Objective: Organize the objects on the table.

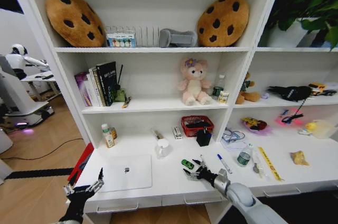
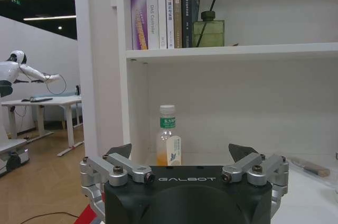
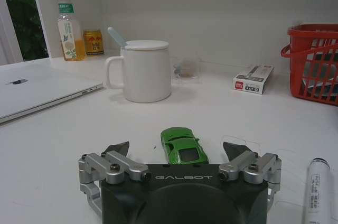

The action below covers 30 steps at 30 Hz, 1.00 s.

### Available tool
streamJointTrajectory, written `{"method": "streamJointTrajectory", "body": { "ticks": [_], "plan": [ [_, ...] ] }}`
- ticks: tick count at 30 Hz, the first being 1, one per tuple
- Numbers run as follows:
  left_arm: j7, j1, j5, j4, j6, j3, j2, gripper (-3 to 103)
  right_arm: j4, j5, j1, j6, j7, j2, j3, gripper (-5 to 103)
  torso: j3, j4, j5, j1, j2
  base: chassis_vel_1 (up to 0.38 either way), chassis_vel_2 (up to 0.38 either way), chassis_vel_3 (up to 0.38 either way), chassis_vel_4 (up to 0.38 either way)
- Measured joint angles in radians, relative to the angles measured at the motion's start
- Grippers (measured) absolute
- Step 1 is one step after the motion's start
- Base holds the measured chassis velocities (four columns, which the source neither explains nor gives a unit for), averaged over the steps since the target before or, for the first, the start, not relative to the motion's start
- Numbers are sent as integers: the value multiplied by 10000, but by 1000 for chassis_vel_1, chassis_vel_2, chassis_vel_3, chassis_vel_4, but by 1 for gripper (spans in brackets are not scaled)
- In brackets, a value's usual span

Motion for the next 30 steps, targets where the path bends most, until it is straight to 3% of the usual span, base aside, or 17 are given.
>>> {"method": "streamJointTrajectory", "body": {
  "ticks": [9, 11, 15, 22, 24, 25, 30],
  "plan": [
    [-6, -66, 0, 95, -40, 65, -30, 100, -107, -14, 137, -73, -45, -60, -59, 94, 0, 1, 0, 0, 0, 0, 0, 0, 0],
    [-12, -80, -4, 106, -52, 69, -30, 100, -117, -15, 151, -82, -54, -71, -75, 78, 0, 0, 0, 0, 0, 0, 0, 0, 0],
    [-27, -100, -14, 127, -69, 83, -33, 100, -148, -36, 187, -108, -70, -96, -122, 74, 0, 0, -1, 0, 0, 0, 0, 0, 0],
    [-106, -150, 78, 199, -104, 76, -60, 100, -26, -166, 200, -499, 84, -140, -183, 41, 0, 1, -1, 0, 0, 0, 0, 0, 0],
    [-106, -168, 96, 200, -111, 39, -57, 100, -13, -152, 169, -501, 82, -134, -140, 41, 0, 0, 0, 0, 0, 0, 0, 0, 0],
    [-106, -186, 92, 199, -114, 19, -51, 100, 14, -146, 134, -493, 58, -135, -103, 36, 0, 0, 0, 0, 0, 0, 0, 0, 0],
    [-106, -183, 80, 200, -154, 19, -76, 100, 136, -69, 112, -476, 4, -201, -42, 36, 0, 1, 0, 0, -1, 0, 0, 0, 0]
  ]
}}
